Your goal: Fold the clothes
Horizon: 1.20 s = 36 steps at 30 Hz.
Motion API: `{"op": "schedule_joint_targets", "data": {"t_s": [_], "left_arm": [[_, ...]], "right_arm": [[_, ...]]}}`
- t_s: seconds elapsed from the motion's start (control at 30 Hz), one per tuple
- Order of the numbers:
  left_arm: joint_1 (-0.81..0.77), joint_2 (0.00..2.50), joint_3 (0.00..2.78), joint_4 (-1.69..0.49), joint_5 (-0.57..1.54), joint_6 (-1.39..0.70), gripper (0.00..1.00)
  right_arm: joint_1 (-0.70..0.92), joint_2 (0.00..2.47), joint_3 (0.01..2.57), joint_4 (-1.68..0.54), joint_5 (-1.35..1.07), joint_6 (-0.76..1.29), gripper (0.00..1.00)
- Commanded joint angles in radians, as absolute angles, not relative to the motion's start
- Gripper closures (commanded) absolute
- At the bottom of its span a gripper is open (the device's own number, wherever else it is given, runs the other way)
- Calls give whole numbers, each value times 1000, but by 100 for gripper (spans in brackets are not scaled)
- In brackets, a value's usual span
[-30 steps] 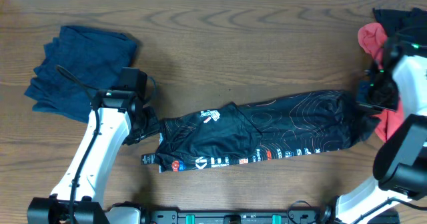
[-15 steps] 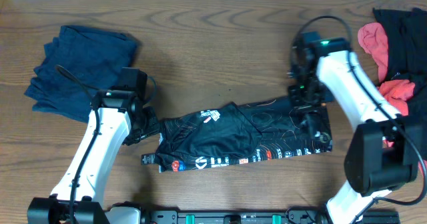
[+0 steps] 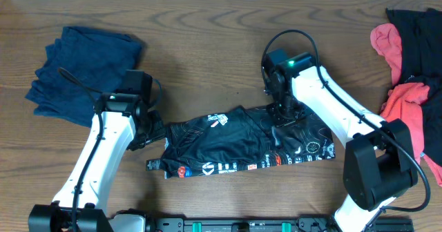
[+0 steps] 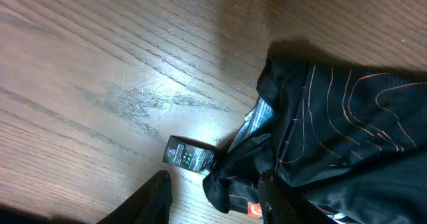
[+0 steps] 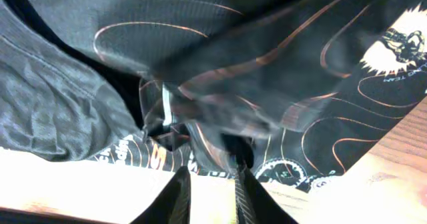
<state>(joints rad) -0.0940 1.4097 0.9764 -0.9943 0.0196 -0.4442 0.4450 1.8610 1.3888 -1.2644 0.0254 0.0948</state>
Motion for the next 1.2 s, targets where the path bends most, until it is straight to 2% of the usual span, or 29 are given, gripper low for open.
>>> {"op": "schedule_joint_targets", "data": {"t_s": [0.0, 0.17, 0.37, 0.67, 0.8, 1.17], "left_arm": [[-90, 1404, 997, -997, 15, -438, 56], [-90, 1404, 997, -997, 15, -438, 55], [-90, 1404, 997, -997, 15, -438, 56], [-90, 1404, 997, -997, 15, -438, 56], [-90, 1404, 997, -997, 15, -438, 56], [-90, 1404, 997, -998, 15, -438, 56]], "right_arm": [[458, 1846, 1383, -1264, 27, 83, 77], [440, 1845, 1383, -1282, 169, 184, 79], [367, 1846, 1383, -1271, 208, 290, 66], [294, 1846, 1311, -1161, -4, 299, 60], [295, 1846, 1232, -1085, -20, 299, 57], [293, 1846, 1168, -1001, -15, 300, 58]]}}
